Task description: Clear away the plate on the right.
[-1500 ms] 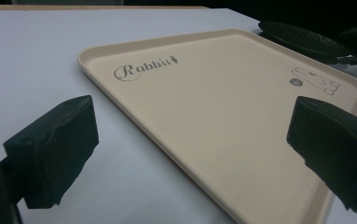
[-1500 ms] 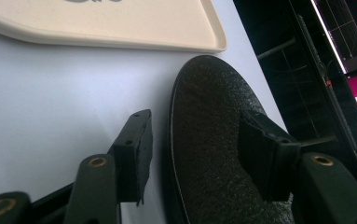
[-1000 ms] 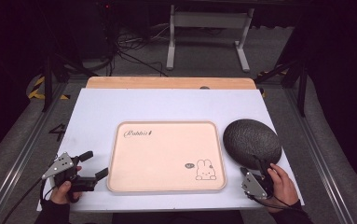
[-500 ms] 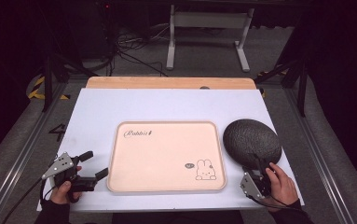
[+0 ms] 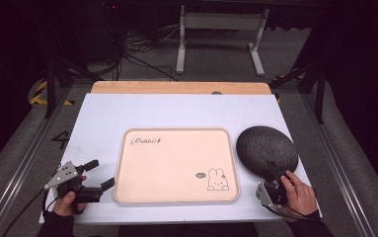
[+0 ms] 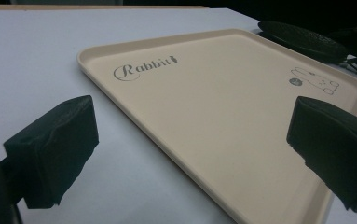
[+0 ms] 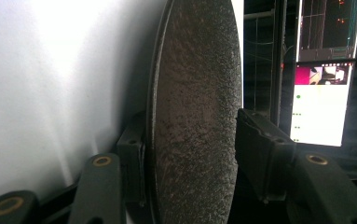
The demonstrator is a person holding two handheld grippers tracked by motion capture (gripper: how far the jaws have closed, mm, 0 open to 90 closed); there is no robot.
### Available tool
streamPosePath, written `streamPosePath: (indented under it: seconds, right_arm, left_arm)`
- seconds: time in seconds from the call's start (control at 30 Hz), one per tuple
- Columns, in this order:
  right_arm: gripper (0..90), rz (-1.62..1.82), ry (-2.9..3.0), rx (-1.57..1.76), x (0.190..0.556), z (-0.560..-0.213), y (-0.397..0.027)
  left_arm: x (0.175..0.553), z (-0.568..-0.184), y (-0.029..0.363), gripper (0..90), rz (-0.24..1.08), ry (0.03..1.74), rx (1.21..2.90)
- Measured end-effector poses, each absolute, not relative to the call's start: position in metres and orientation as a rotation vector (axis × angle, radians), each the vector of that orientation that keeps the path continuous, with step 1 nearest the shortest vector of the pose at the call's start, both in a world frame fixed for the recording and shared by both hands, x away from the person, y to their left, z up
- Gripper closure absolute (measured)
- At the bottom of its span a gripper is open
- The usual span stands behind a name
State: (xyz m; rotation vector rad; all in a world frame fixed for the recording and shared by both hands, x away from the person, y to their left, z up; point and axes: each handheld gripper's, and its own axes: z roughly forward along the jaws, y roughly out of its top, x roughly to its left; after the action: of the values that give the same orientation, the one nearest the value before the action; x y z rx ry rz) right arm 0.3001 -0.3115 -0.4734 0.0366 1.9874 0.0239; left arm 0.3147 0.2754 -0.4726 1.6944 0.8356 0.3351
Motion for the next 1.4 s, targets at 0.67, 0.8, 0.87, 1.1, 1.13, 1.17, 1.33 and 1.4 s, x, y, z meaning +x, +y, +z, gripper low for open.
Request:
streamPosePath:
  seconds: [0.67, 0.8, 0.87, 1.1, 1.13, 1.17, 1.33, 1.4]
  right_arm:
    - [58.4, 0.02, 2.019, -0.044, 0.3043, -0.4754, -0.314]
    - [63.0, 0.013, 2.034, -0.057, 0.3051, -0.4753, -0.3131]
    - [66.2, 0.01, 2.046, -0.06, 0.3054, -0.4754, -0.3129]
    - [77.1, -0.013, 2.074, -0.065, 0.3056, -0.4766, -0.3112]
    - [77.9, -0.007, 2.073, -0.058, 0.3055, -0.4771, -0.3109]
    - [79.1, -0.006, 2.078, -0.052, 0.3053, -0.4777, -0.3106]
    - [80.3, 0.009, 2.071, -0.041, 0.3053, -0.4782, -0.3108]
    - [80.7, 0.01, 2.067, -0.046, 0.3053, -0.4776, -0.3103]
  left_arm:
    - [0.3148, -0.4726, 0.2752, 2.6, 0.336, 0.836, 1.695]
    - [0.3148, -0.4726, 0.2752, 2.6, 0.335, 0.837, 1.696]
    - [0.3149, -0.4726, 0.2752, 2.6, 0.336, 0.836, 1.696]
    - [0.3149, -0.4726, 0.2751, 2.6, 0.337, 0.836, 1.697]
    - [0.3149, -0.4726, 0.2751, 2.6, 0.337, 0.836, 1.696]
    - [0.3149, -0.4726, 0.2752, 2.6, 0.336, 0.835, 1.698]
    - [0.315, -0.4726, 0.2752, 2.6, 0.334, 0.836, 1.697]
    - [0.315, -0.4726, 0.2752, 2.6, 0.334, 0.836, 1.697]
